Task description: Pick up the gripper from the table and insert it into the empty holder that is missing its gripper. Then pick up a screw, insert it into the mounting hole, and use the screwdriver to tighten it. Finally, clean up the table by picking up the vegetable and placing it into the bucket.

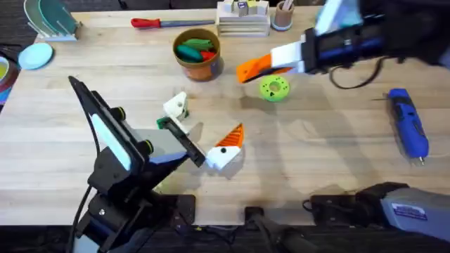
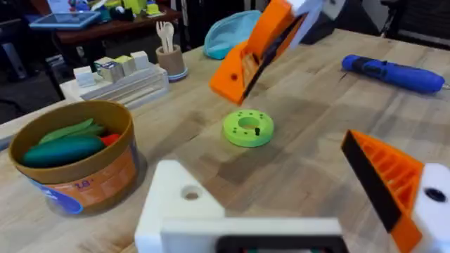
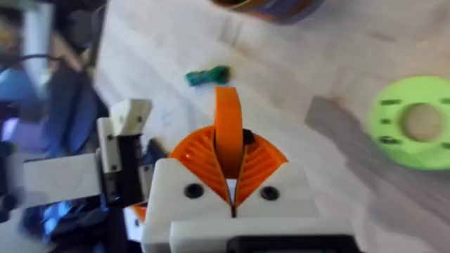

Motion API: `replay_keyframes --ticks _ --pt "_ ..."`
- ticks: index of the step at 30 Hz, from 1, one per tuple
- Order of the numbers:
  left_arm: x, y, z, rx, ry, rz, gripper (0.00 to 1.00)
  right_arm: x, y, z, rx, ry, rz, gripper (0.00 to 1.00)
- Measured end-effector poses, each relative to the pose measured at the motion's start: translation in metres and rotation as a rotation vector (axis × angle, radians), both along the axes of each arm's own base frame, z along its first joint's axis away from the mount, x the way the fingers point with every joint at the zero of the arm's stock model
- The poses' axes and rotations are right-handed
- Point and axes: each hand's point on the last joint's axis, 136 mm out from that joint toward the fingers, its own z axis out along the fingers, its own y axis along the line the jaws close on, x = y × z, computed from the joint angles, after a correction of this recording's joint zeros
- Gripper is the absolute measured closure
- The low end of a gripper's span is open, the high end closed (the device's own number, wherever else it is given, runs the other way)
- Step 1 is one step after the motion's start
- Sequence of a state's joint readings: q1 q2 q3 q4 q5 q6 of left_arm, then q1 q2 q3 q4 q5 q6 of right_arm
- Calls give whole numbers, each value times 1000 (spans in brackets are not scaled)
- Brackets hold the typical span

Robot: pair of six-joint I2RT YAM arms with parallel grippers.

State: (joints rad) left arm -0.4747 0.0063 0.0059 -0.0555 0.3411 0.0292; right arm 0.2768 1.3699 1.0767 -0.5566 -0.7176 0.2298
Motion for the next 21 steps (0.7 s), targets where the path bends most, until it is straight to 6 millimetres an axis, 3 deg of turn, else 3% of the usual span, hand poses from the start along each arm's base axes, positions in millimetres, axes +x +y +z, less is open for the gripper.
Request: replay_keyframes --ticks 8,15,21 --pt "0 0 0 0 0 0 9 -27 62 -20 213 229 235 992" --pt "0 0 0 0 0 0 9 -41 85 -23 306 339 322 992" --pt "1 1 0 0 0 8 8 -48 105 -15 342 308 388 992"
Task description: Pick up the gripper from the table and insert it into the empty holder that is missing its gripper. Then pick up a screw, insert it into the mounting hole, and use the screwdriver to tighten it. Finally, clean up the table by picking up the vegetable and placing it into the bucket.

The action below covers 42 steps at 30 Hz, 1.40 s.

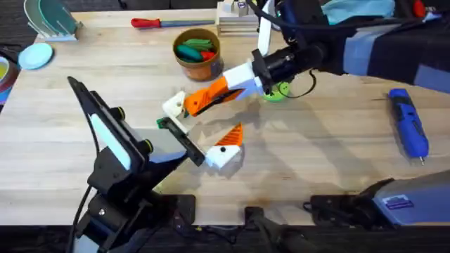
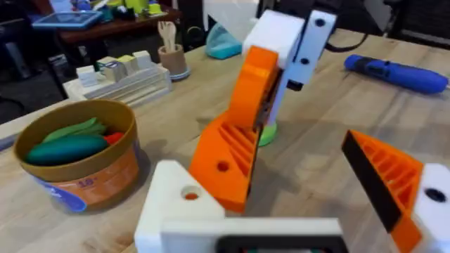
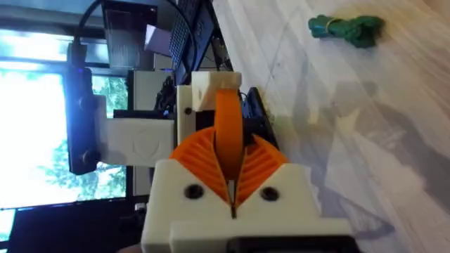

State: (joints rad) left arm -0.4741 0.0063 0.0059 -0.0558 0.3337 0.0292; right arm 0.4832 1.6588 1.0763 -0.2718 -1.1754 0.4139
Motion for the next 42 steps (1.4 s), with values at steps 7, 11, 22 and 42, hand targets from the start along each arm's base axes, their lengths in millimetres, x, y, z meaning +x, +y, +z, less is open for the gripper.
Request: replay_keyframes --ticks 7,11,22,42 --pt "2 2 0 1 0 16 8 4 6 7 27 -15 -2 993" --pt "2 2 0 1 0 18 8 4 7 6 26 -6 -1 993" --pt "5 5 -1 -18 23 39 7 4 15 -12 72 87 56 993" --pt "-5 -5 0 -156 169 -33 8 -2 37 -29 89 122 111 994"
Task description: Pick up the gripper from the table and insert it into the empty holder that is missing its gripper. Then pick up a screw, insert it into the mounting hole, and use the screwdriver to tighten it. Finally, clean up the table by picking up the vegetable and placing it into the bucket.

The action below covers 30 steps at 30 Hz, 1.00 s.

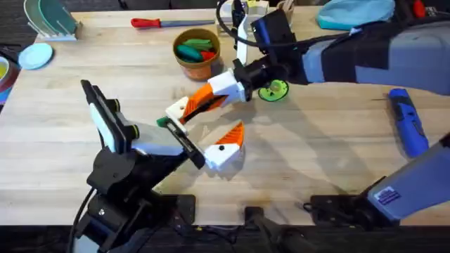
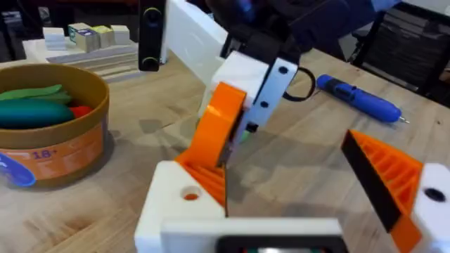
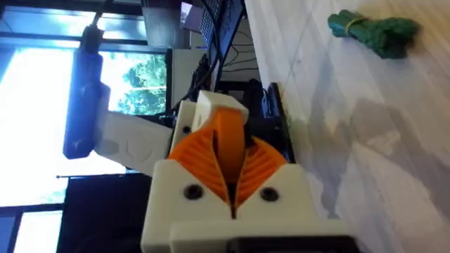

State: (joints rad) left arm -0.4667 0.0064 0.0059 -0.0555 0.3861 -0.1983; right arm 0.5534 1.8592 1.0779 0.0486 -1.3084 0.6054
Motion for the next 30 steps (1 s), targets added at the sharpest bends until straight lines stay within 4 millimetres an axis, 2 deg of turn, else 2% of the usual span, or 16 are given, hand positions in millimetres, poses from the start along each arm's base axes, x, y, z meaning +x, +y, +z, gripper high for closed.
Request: replay_keyframes --ticks 9,12,16,20,26,30 --pt "3 3 0 -8 11 27 7 2 7 -2 -10 -6 -13 980" --pt "3 3 0 -9 12 25 8 1 8 -2 -12 -1 -11 807" --pt "1 1 0 -10 10 7 8 -3 9 -1 -9 4 4 651" --pt "-2 -2 1 -9 7 -15 8 -5 8 2 5 16 21 550" --pt "-8 -7 1 -9 4 -57 8 -2 3 5 20 25 19 497" --pt "-9 -8 1 -9 4 -62 8 3 -1 5 22 26 6 412"
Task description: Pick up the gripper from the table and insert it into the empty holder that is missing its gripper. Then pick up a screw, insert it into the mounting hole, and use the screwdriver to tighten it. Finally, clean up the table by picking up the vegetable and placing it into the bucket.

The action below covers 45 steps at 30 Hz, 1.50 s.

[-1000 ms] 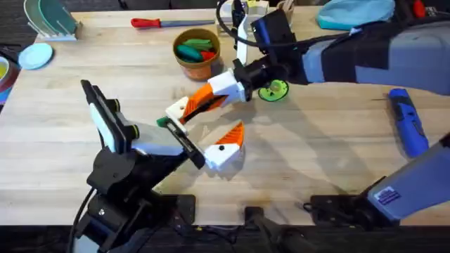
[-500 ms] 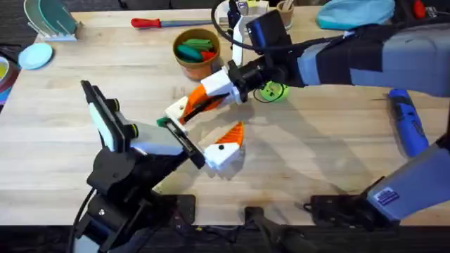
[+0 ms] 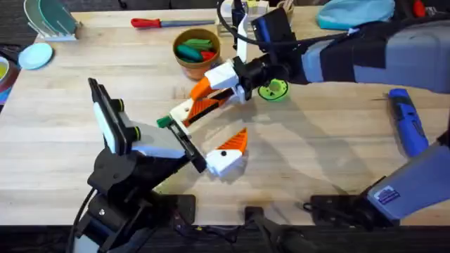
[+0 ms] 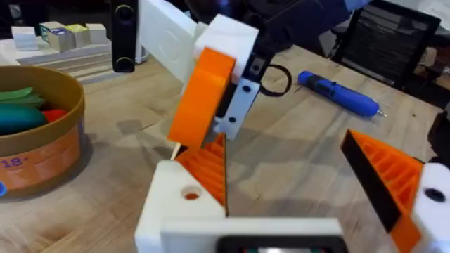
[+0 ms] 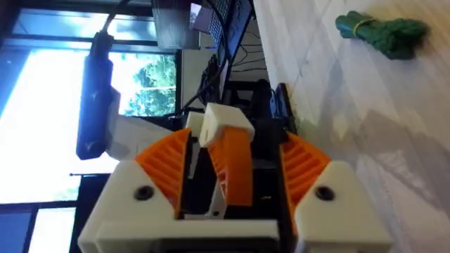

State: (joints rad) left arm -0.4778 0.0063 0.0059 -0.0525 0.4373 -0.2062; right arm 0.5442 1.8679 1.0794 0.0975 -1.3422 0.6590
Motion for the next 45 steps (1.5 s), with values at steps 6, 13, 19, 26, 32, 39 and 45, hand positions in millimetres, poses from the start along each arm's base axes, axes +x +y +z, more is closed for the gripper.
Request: replay_keyframes --ticks 6,13,19,26,32,39,45 --pt "-1 -1 0 -1 0 -9 8 1 -1 0 3 -5 -1 18" --pt "-2 -1 0 0 0 -11 7 29 -15 -7 -29 -52 -104 8" --pt "-2 -1 0 -1 0 -12 8 75 -49 1 -79 -181 -290 9" --pt "-2 -1 0 -1 0 -12 8 86 -111 0 -361 -263 -478 9" --pt "-2 -1 0 -1 0 -12 8 79 -166 -25 -798 -461 -537 8" --pt "-2 -1 0 -1 0 -13 8 76 -200 -52 -1143 -690 -416 8" --pt "-2 -1 0 -1 0 -13 8 77 -207 -74 -1236 -724 -335 210"
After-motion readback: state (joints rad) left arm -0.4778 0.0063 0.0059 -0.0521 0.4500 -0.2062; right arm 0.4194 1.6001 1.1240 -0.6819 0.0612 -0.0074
